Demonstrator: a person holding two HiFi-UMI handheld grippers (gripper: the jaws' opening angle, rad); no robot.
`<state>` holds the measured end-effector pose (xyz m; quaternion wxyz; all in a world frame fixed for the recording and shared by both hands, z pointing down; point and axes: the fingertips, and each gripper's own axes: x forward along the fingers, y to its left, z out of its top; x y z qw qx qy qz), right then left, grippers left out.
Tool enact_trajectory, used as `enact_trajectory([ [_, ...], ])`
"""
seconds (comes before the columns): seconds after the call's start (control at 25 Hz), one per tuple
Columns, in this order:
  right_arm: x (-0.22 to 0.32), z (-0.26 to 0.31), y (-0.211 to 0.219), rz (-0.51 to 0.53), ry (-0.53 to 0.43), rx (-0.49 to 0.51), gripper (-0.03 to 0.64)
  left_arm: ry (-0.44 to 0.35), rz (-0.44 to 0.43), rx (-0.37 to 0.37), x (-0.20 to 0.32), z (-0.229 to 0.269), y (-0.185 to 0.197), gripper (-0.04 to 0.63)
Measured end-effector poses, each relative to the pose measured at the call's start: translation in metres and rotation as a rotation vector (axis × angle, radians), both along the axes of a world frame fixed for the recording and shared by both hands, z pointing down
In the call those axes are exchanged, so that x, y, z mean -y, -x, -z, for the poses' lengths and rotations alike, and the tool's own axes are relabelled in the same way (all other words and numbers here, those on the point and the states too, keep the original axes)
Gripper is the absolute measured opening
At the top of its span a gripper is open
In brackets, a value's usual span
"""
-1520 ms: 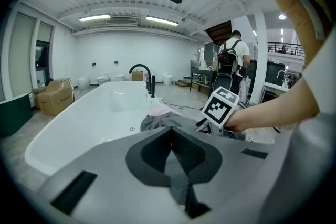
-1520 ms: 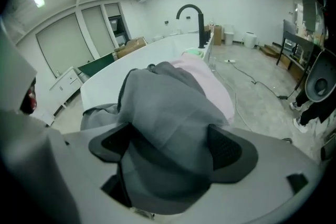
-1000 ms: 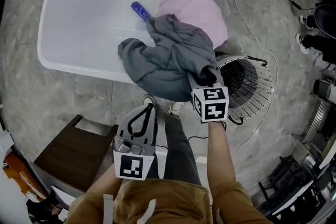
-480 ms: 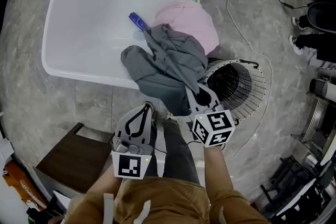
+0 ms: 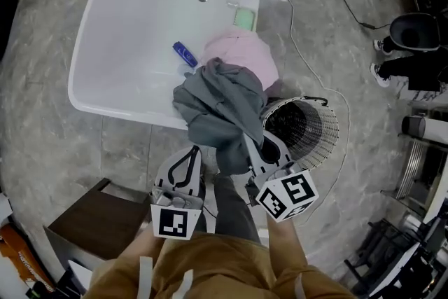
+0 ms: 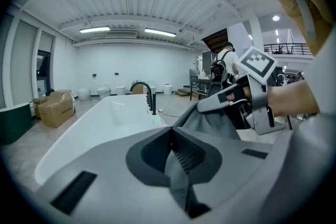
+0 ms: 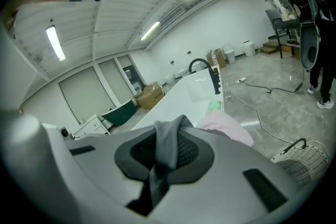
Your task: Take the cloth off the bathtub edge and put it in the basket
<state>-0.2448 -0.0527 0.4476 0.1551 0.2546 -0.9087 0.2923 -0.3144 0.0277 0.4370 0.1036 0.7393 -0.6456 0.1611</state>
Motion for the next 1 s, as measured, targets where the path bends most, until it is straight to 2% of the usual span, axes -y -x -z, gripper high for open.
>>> enact_trajectory([
  [0.16,-0.003,0.053,-0.004,0.010,-0.081,-0.001,0.031,-0.039,0.013,-0.003,-0.006,0.033,0.001,0.006],
  [0.36,-0.010,0.129,-0.010,-0.015,-0.141,0.087,0.031,-0.113,0.016,0.017,-0.013,0.079,0.004,0.006],
  [0.52,-0.010,0.199,-0.010,-0.026,-0.246,0.150,0.031,-0.172,0.014,0.046,-0.013,0.111,0.013,0.006],
  [0.68,-0.015,0.268,-0.021,-0.053,-0.323,0.208,0.031,-0.167,0.054,-0.010,-0.023,0.132,0.013,0.006],
  [1.0,-0.033,0.385,-0.042,-0.078,-0.514,0.274,0.031,-0.250,0.055,-0.036,-0.023,0.190,0.011,0.006],
])
